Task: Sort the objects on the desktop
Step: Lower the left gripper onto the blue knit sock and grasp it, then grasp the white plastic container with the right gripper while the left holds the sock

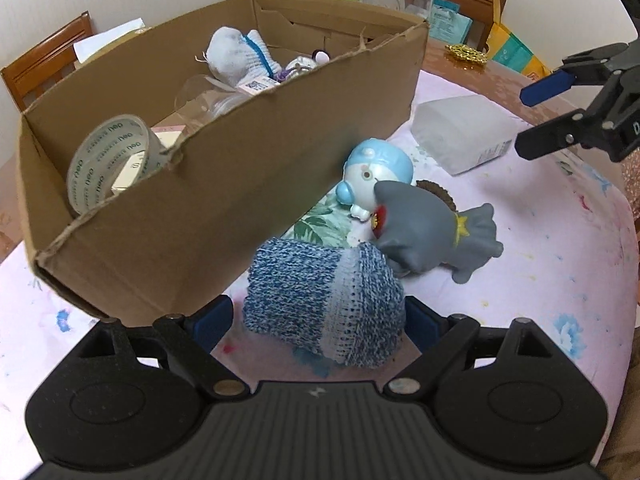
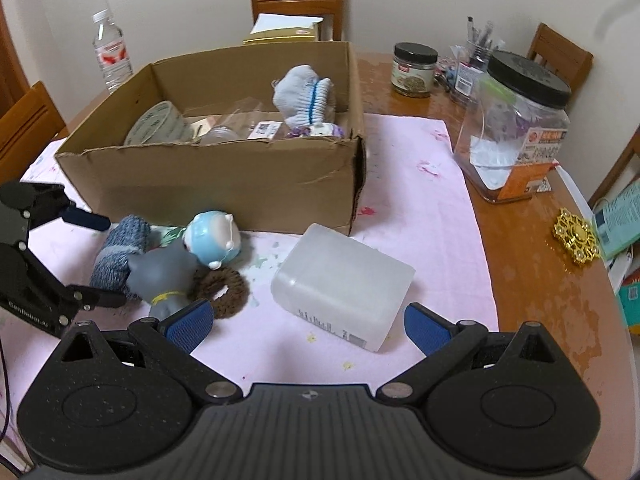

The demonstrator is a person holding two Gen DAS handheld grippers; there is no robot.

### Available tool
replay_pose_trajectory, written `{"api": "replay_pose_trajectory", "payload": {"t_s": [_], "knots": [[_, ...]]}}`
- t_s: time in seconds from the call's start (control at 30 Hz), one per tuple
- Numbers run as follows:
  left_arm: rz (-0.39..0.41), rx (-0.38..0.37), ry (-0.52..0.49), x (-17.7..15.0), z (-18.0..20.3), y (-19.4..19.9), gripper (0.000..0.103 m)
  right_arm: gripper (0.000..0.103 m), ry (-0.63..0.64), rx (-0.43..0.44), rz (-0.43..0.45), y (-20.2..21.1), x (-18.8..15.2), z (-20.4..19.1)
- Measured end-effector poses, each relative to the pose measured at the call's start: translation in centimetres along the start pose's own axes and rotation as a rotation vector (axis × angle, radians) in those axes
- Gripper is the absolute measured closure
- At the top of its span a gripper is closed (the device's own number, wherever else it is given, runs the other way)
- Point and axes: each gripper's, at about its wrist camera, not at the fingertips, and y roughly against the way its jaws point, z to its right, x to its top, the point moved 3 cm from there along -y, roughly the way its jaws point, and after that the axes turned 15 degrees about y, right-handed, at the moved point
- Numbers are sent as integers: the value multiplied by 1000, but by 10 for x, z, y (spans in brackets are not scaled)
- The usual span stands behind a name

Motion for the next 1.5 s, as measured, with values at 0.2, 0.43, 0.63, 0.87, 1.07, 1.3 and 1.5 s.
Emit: {"api": "replay_pose_trajectory", "payload": {"t_s": [0.2,0.43,0.63,0.87,1.07,1.3,1.5], "knots": [[0,-22,-3,1,0,-9,13,0,-50,-15,-17,-12,4,6],[11,-31,10,1,0,-11,22,0,-120,-70,-26,-27,13,15],[3,-26,18,2,1,-10,22,0,-179,-124,-65,-49,17,20],[3,-24,26,0,1,-9,22,0,-214,-155,-106,-51,8,24],[4,-16,31,0,2,-10,22,0,-206,-154,-168,-48,-7,29],[3,-9,44,0,1,-9,22,0,-182,-150,-216,-62,-17,22],[-1,-7,51,0,1,-9,22,0,-197,-157,-207,-61,-18,21]]}}
